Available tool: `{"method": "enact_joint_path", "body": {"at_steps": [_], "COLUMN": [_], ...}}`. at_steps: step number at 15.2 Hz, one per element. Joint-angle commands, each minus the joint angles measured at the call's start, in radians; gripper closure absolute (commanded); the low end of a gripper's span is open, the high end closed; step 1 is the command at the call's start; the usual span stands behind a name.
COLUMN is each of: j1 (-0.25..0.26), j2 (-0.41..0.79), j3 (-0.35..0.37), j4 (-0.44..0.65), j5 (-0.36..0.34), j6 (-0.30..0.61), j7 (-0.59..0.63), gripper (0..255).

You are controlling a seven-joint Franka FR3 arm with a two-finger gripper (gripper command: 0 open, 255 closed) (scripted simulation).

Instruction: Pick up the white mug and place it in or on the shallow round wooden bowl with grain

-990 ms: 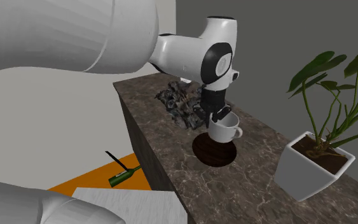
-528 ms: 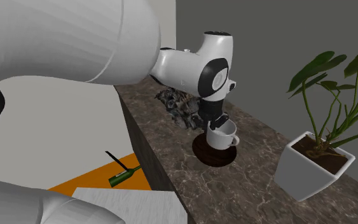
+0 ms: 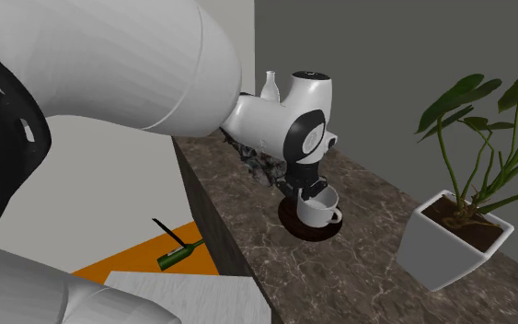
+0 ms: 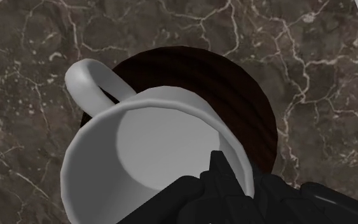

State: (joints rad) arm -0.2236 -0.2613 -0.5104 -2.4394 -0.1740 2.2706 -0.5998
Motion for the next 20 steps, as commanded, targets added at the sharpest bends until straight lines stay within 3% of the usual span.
{"method": "enact_joint_path", "body": {"at_steps": [1, 8, 9, 14, 18, 20], "j1": [0.002, 0.002, 0.002, 0.002, -0.005, -0.005], "j2": [0.013, 0.013, 0.013, 0.013, -0.066, -0.066], "j3": [-0.003, -0.003, -0.003, -0.003, 0.024, 0.024], "j4": [-0.007, -0.007, -0.007, -0.007, 0.059, 0.059], "j5": [0.005, 0.005, 0.005, 0.005, -0.016, -0.016], "j6": [0.021, 0.021, 0.021, 0.021, -0.121, -0.12], "j7": [-0.003, -0.003, -0.003, -0.003, 0.018, 0.017], "gripper": [255, 255, 0, 0, 0, 0]}}
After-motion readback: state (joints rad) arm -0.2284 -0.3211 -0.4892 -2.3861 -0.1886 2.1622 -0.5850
